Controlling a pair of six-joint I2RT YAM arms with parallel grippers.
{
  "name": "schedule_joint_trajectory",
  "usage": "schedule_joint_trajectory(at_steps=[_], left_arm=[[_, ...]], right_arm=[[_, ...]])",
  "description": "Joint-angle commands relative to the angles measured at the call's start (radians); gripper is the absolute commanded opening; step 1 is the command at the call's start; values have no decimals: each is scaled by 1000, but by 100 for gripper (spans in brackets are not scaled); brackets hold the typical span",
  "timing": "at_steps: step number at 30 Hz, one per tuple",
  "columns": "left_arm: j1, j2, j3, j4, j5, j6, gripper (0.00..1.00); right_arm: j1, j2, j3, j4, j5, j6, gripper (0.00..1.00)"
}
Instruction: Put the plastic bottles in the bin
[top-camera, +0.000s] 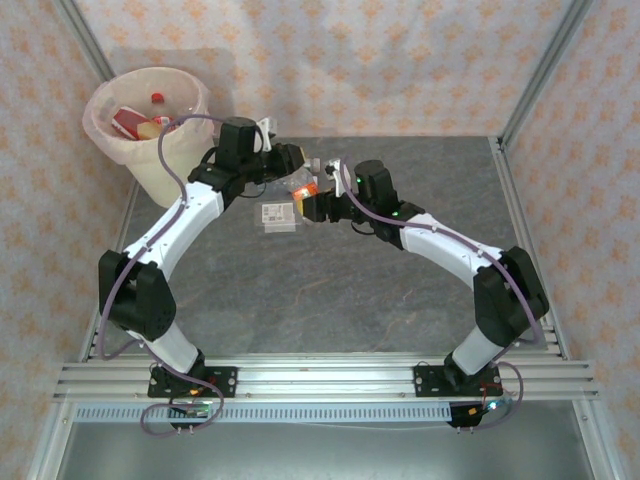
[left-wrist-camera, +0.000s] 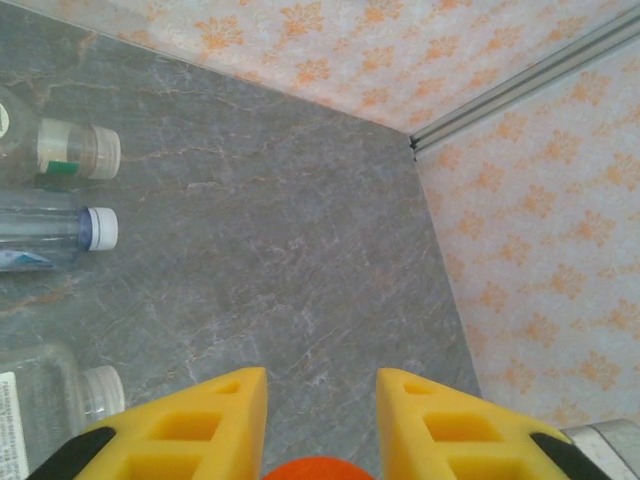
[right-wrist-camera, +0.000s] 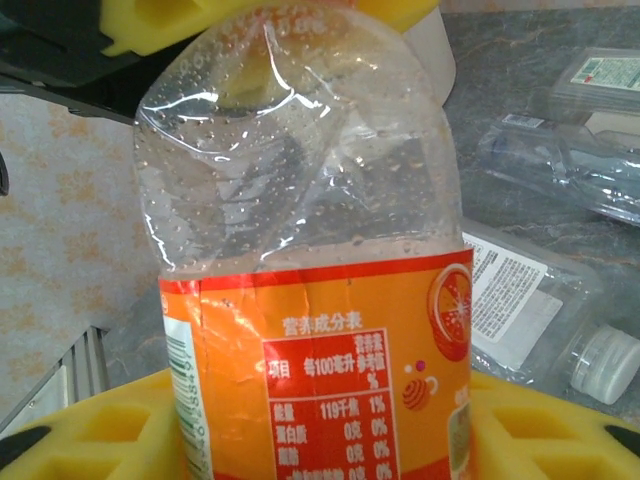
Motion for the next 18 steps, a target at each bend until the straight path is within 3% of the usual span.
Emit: schedule_joint_trajectory(at_steps=[1, 5, 9, 14, 18], left_arm=[[3, -8, 69, -84, -37, 50, 20], [8, -7, 167, -167, -155, 117, 0], [26, -21, 239, -188, -268, 136, 0], [77, -77, 259, -114, -418, 132, 0], [107, -121, 272, -58, -531, 149, 0]], right_arm=[[0, -23, 57, -5, 21, -3, 67], [0, -75, 55, -66, 174, -31, 88], [0, -150, 16, -64, 277, -58, 98], [0, -219, -29, -67, 476, -61, 99], [0, -237, -14, -158, 769, 12, 99]])
